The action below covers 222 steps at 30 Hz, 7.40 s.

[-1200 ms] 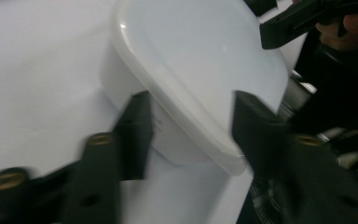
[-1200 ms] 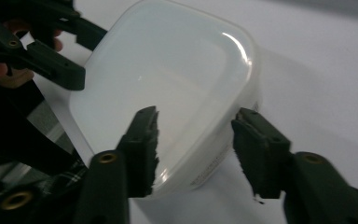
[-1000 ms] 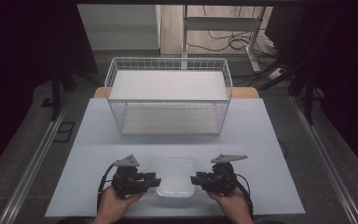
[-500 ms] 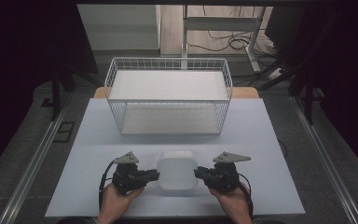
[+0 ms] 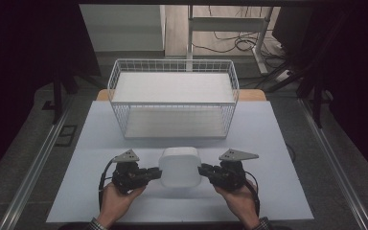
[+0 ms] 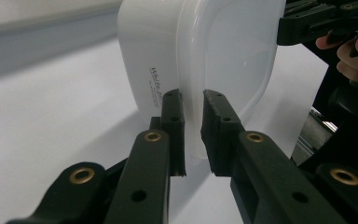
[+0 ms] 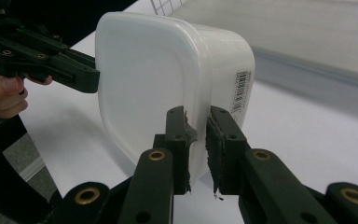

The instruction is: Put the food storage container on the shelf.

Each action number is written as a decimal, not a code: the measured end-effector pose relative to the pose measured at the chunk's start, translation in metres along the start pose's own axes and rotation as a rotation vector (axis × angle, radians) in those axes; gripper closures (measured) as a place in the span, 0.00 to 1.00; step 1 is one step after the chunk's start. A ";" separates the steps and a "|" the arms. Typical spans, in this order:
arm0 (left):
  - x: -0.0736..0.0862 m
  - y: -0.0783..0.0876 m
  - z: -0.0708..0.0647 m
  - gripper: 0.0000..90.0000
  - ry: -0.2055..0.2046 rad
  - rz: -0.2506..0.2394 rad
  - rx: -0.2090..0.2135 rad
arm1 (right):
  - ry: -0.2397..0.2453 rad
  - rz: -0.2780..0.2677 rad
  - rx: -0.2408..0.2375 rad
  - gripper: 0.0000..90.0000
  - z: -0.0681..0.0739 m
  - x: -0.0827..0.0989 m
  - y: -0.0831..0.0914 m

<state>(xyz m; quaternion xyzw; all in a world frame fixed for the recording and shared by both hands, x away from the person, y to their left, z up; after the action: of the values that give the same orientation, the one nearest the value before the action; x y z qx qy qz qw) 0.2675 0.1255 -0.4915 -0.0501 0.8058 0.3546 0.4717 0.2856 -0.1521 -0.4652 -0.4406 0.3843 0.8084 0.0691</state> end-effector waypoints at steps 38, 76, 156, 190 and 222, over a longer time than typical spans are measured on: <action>-0.107 0.046 0.016 0.88 -0.094 -0.128 -0.103 | 0.053 -0.148 -0.032 0.87 0.001 -0.114 0.013; -0.215 0.049 0.074 0.85 -0.005 -0.137 -0.116 | -0.022 -0.142 0.060 0.84 -0.027 -0.232 -0.010; -0.214 0.032 0.066 0.06 -0.201 -0.114 -0.149 | 0.168 -0.035 0.145 0.00 -0.011 -0.243 -0.041; -0.147 0.030 0.052 0.00 -0.206 -0.091 -0.121 | 0.230 -0.041 0.129 0.00 -0.011 -0.177 -0.020; -0.084 0.016 0.026 0.00 -0.234 -0.102 -0.063 | 0.268 -0.072 0.094 0.00 -0.007 -0.110 -0.004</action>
<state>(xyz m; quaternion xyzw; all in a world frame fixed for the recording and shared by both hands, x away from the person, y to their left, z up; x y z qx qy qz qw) 0.3254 0.1322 -0.4238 -0.0643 0.7303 0.3585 0.5780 0.3580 -0.1296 -0.3857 -0.5542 0.4116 0.7204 0.0668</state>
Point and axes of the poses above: each handheld gripper's, and its own axes: y roughly backward along the jaws, x roughly out of its underside, z roughly to its left, the point moved 3 cm from there along -y, roughly forward along the jaws, and after that the axes turned 6 degrees about -y, right-handed, at the moved point
